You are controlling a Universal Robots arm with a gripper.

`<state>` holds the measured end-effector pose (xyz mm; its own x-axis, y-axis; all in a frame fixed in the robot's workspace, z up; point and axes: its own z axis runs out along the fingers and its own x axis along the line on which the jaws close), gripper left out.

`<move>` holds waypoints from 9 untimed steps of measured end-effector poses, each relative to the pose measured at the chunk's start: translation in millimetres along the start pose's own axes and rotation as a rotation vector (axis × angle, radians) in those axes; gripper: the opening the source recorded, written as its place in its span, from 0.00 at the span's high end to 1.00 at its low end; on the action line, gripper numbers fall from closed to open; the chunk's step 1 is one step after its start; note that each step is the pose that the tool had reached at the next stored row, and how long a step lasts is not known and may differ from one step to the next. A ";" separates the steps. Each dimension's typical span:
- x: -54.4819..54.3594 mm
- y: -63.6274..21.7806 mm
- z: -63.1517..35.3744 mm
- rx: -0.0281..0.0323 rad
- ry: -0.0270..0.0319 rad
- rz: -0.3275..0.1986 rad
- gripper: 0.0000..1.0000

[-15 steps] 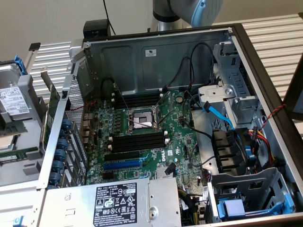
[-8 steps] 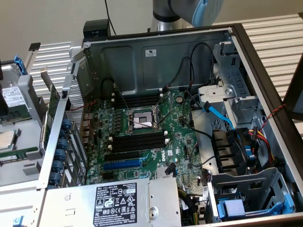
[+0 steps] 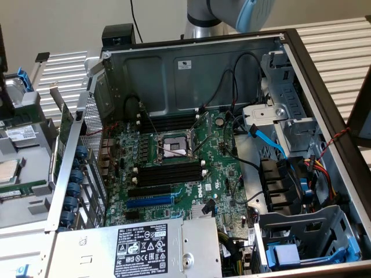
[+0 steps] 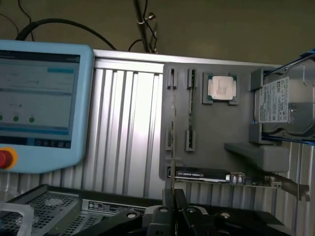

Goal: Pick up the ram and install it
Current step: 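Pick up the ram and move it above insertion slot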

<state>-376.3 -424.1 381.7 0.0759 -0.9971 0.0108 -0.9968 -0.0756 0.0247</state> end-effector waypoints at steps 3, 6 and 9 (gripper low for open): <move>0.8 -9.8 -9.4 0.0001 -0.0001 0.000 0.87; 1.7 -20.1 -16.9 -0.0001 0.0000 0.000 0.87; 2.6 -30.6 -22.7 0.0000 0.0000 0.000 0.87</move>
<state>-345.1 -424.2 403.7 0.0759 -0.9971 0.0108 -0.9968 -0.0756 0.0247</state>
